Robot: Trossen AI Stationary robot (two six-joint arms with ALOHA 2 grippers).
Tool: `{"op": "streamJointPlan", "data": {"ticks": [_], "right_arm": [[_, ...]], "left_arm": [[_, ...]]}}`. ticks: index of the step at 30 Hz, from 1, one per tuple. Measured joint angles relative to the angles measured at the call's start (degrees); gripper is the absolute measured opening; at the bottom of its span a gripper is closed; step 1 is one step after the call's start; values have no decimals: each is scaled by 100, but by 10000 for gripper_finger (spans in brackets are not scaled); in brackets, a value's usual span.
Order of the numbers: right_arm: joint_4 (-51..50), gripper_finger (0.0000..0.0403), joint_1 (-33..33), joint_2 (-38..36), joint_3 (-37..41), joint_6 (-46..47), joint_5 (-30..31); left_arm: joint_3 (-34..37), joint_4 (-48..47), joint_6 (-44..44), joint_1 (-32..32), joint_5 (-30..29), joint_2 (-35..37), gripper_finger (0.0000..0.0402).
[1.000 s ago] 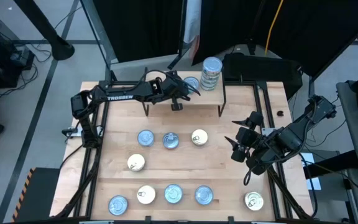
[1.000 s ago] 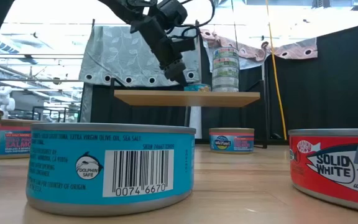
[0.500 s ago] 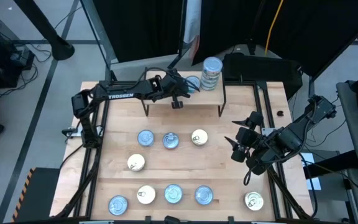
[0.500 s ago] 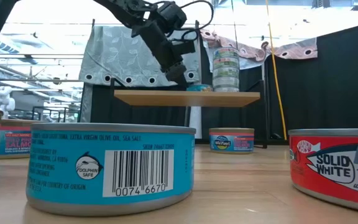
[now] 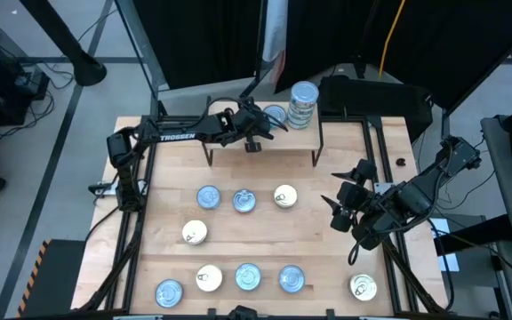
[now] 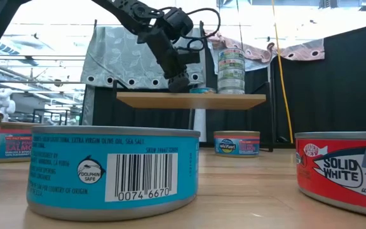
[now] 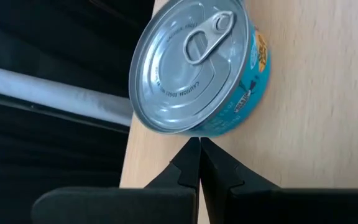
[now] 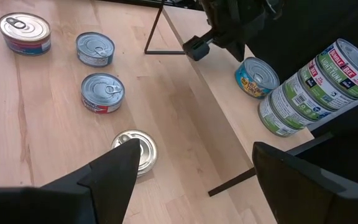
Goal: Stack canned seafood by type on shelf
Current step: Stack the blue tuna can on top of the other blue tuna can on the shelf
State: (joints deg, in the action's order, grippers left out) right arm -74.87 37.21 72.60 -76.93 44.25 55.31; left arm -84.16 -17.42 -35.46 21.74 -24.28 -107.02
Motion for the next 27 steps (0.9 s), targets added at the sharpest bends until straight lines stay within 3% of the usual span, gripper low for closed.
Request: {"op": "streamJointPlan", "data": {"ticks": [6, 10, 13, 20, 23, 27], "right_arm": [[-17, 302, 0, 0, 0, 2, 2], [-25, 302, 2, 0, 0, -11, 4], [-37, 302, 2, 0, 0, -33, 11], [267, 301, -8, 50, 228, -219, 29], [886, 298, -117, 50, 522, -654, -19], [1978, 297, -373, 51, 838, -1356, -764]], "left_arm": [[0, -300, 26, -141, -573, 79, 8], [0, -963, 284, -621, -951, 492, 8], [0, -1624, 982, -1135, -981, 972, 8], [9, -2868, 3271, -2574, 131, 1882, 8], [136, -3322, 4180, -3222, 227, 2016, 8], [581, -4041, 5036, -3981, 272, 2026, 8]]}}
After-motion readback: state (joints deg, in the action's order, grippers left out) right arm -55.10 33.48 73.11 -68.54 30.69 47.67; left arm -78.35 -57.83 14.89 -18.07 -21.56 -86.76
